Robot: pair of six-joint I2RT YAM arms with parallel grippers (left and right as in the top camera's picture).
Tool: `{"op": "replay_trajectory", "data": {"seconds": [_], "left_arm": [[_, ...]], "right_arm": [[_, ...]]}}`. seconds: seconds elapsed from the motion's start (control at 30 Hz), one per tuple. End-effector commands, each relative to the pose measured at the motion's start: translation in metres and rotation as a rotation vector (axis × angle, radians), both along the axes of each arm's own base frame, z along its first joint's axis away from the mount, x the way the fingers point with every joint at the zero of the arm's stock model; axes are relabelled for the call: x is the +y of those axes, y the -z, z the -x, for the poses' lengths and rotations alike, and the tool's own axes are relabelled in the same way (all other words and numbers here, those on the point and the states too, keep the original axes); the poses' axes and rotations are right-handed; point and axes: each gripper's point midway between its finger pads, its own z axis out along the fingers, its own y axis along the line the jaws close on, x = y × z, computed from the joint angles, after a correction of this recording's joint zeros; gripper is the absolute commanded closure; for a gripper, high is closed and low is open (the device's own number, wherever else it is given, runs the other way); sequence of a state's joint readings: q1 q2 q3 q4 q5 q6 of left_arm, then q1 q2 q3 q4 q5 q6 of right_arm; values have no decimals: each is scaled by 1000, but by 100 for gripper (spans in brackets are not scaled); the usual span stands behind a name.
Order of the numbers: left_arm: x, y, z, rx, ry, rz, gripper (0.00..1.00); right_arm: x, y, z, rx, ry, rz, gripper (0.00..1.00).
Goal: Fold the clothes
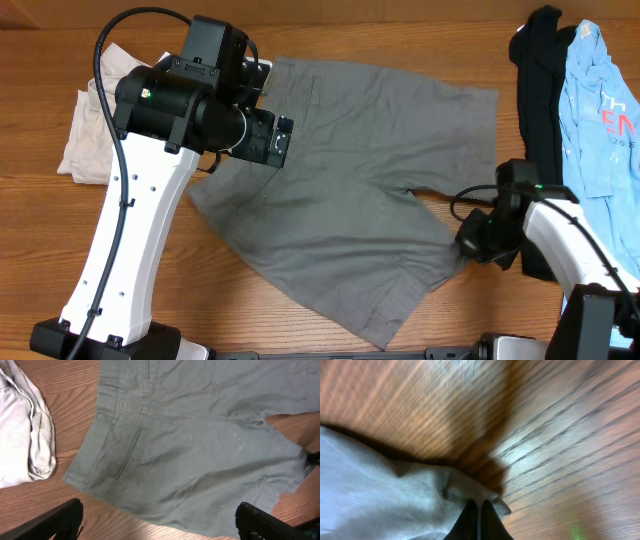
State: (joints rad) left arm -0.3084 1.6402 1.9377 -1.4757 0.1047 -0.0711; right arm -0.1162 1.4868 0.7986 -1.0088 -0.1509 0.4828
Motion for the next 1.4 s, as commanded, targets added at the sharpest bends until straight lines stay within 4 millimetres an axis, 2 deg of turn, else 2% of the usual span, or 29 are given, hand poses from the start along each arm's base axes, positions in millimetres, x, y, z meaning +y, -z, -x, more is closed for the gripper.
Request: {"op": "replay_trajectory", "data": {"seconds": [0.0, 0.2, 0.27, 0.33, 0.37, 0.4, 0.43, 0.53, 0.57, 0.63, 0.67, 0.7, 0.77, 0.87, 0.97, 1.07, 1.13, 1.23, 1.37], "left_arm": [[-2, -2, 3, -9, 31, -7, 0], [-2, -2, 3, -11, 40, -13, 0], [-2, -2, 3, -11, 40, -14, 0], [-1, -1, 4, -9, 52, -20, 0], [0, -1, 4, -8, 50, -26, 0], [2, -1, 3, -9, 46, -30, 0], [4, -1, 2, -16, 38, -38, 0], [9, -8, -1, -40, 5, -26, 0], [12, -15, -1, -62, -14, -14, 0], [19, -26, 3, -92, -59, -2, 0], [24, -31, 5, -105, -92, 4, 0], [29, -37, 11, -114, -126, 16, 0], [36, -45, 21, -116, -176, 35, 0], [41, -48, 40, -80, -248, 60, 0], [44, -40, 53, -15, -267, 42, 0], [47, -33, 62, 19, -260, 18, 0], [48, -29, 65, 25, -260, 16, 0], [50, -13, 75, 48, -264, 8, 0], [53, 8, 84, 75, -289, 3, 0]], "right_arm": [[-34, -15, -22, -64, 94, 75, 96], [-76, -17, -26, -121, 159, 84, 96], [-81, -18, -27, -128, 184, 84, 94], [-82, -23, -27, -126, 196, 65, 35], [-79, -27, -27, -122, 197, 49, 22], [-78, -32, -27, -119, 197, 38, 14], [-76, -45, -30, -116, 198, 20, 1], [-77, -80, -34, -120, 197, 18, 0], [-77, -106, -36, -140, 195, 23, 0], [-73, -145, -35, -188, 186, 28, 0], [-71, -154, -34, -201, 183, 26, 0], [-63, -175, -29, -239, 172, 20, 0], [-51, -196, -21, -286, 151, 9, 0], [-21, -218, 13, -332, 109, -28, 0], [0, -230, 33, -380, 65, -67, 0], [20, -232, 52, -423, 71, -118, 0], [29, -224, 67, -422, 79, -132, 0], [40, -198, 91, -378, 68, -153, 0], [45, -172, 107, -319, 47, -163, 0]]}}
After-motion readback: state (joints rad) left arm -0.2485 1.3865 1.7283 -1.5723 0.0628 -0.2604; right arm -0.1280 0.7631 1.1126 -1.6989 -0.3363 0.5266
